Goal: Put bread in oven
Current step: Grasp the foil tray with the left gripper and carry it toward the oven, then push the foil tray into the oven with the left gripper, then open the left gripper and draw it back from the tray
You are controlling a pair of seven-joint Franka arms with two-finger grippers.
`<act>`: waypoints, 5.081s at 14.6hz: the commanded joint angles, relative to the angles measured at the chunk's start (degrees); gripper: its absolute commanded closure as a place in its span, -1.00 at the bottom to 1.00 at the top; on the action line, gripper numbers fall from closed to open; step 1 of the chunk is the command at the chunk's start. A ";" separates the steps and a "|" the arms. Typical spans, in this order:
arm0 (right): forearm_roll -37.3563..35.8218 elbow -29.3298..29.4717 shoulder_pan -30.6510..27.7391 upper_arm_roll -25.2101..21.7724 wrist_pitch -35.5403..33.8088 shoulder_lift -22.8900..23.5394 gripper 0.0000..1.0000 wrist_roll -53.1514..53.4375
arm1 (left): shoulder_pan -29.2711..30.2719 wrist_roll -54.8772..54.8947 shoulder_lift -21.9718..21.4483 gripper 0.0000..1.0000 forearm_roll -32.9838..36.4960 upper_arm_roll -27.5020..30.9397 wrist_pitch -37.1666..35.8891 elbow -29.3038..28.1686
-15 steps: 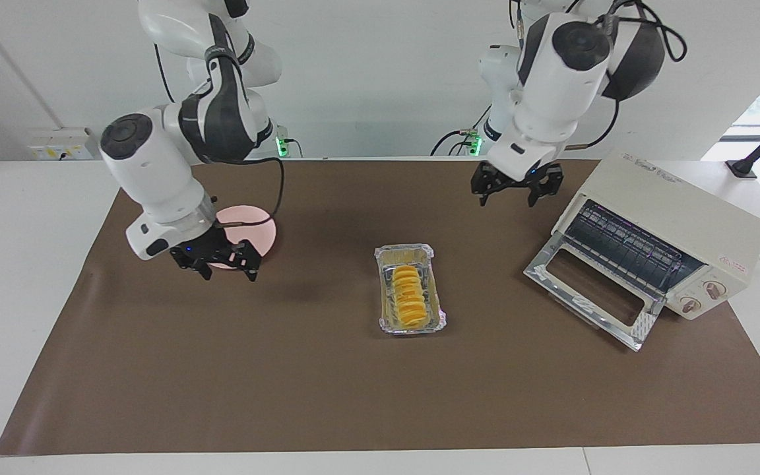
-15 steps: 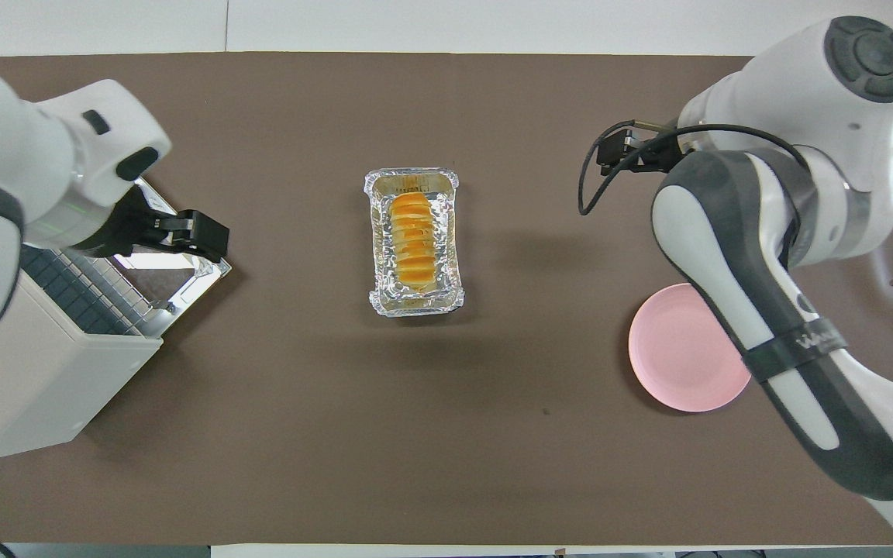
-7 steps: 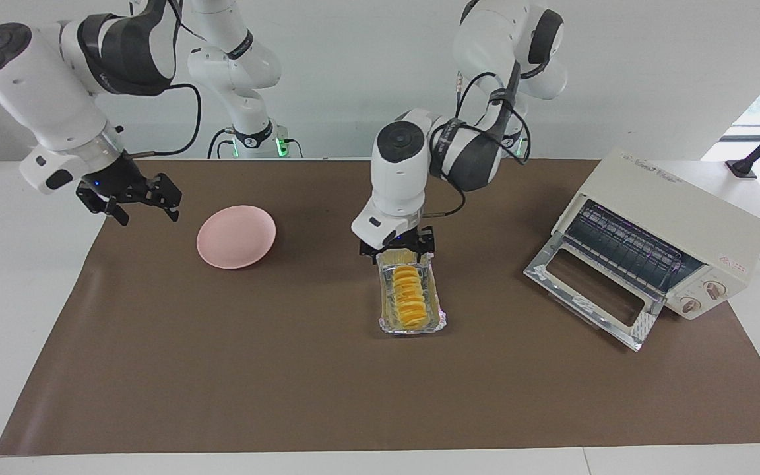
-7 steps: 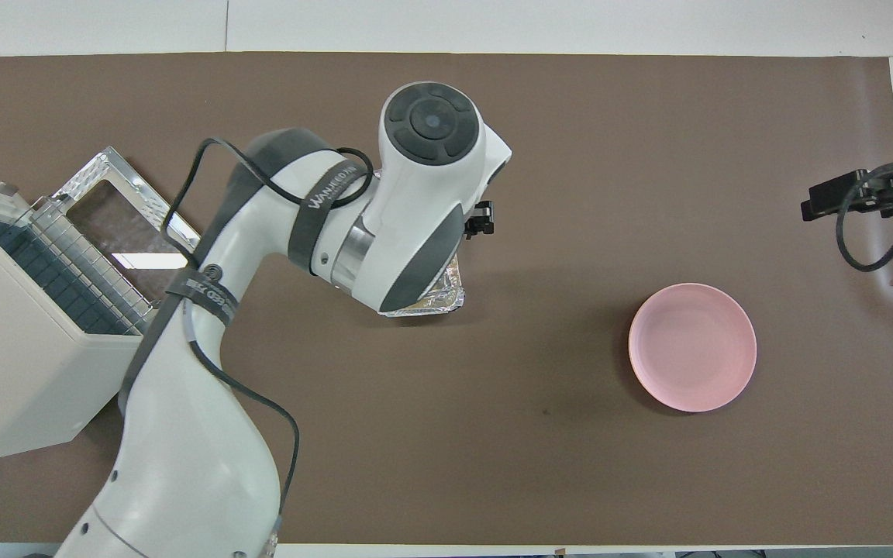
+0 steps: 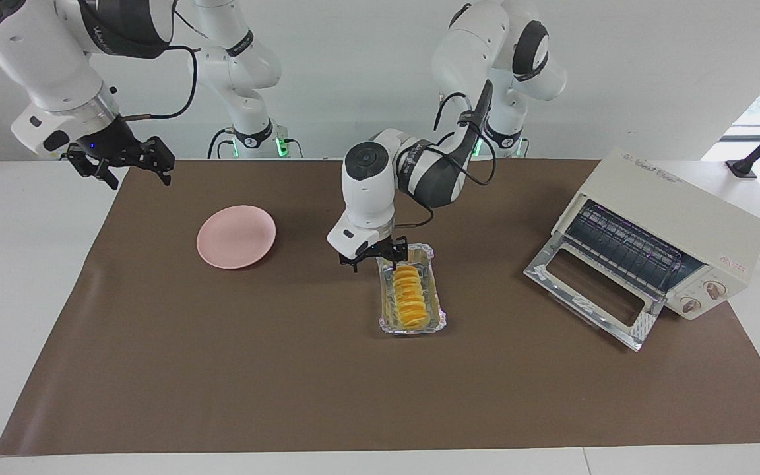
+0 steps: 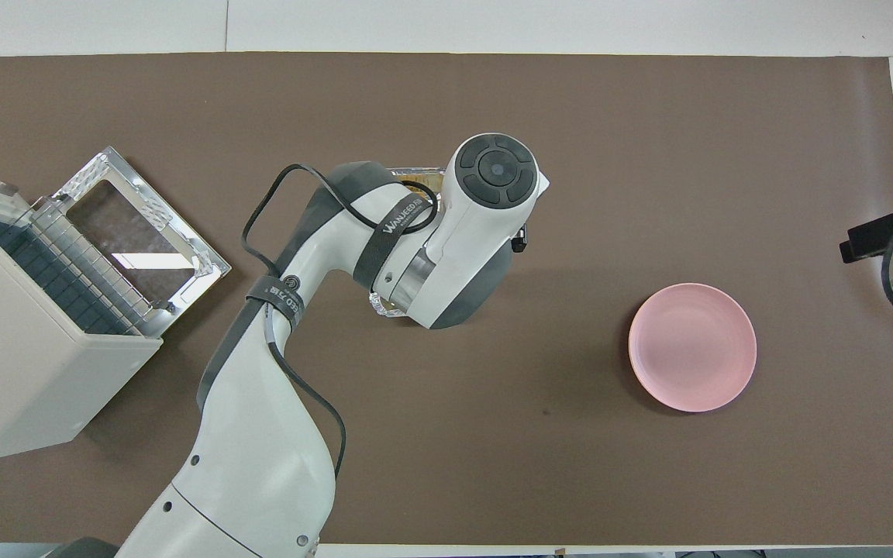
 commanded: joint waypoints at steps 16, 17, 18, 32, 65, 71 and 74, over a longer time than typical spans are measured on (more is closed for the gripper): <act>-0.54 0.46 -2.09 0.80 -1.10 -1.70 -1.00 -1.49 | 0.61 -3.24 3.64 1.00 1.28 1.11 5.03 -2.02; -0.54 0.28 -1.74 0.80 -1.54 -1.79 -1.00 -1.57 | 1.13 -3.16 3.56 1.00 1.01 1.11 3.45 -1.67; -0.54 0.37 -1.56 0.80 -1.46 -1.79 -1.00 -1.58 | 2.01 -3.24 3.03 1.00 0.31 1.20 1.09 -0.79; -0.54 0.28 -1.56 0.89 -1.55 -1.79 -1.00 -1.49 | 13.16 0.84 -4.97 1.00 -2.97 20.27 -9.39 0.64; -0.54 0.28 -1.56 0.89 -1.55 -1.79 -1.00 -1.49 | 20.38 3.70 -15.61 0.80 2.42 26.08 -4.83 -23.90; -0.54 0.37 -1.56 0.89 -1.55 -1.79 -1.00 -1.49 | 18.98 10.53 -15.52 -1.00 2.50 25.99 -1.93 -21.63; -0.54 0.37 -1.56 0.89 -1.55 -1.79 -1.00 -1.49 | 17.32 11.96 -15.61 -1.00 2.42 25.72 -3.15 -15.30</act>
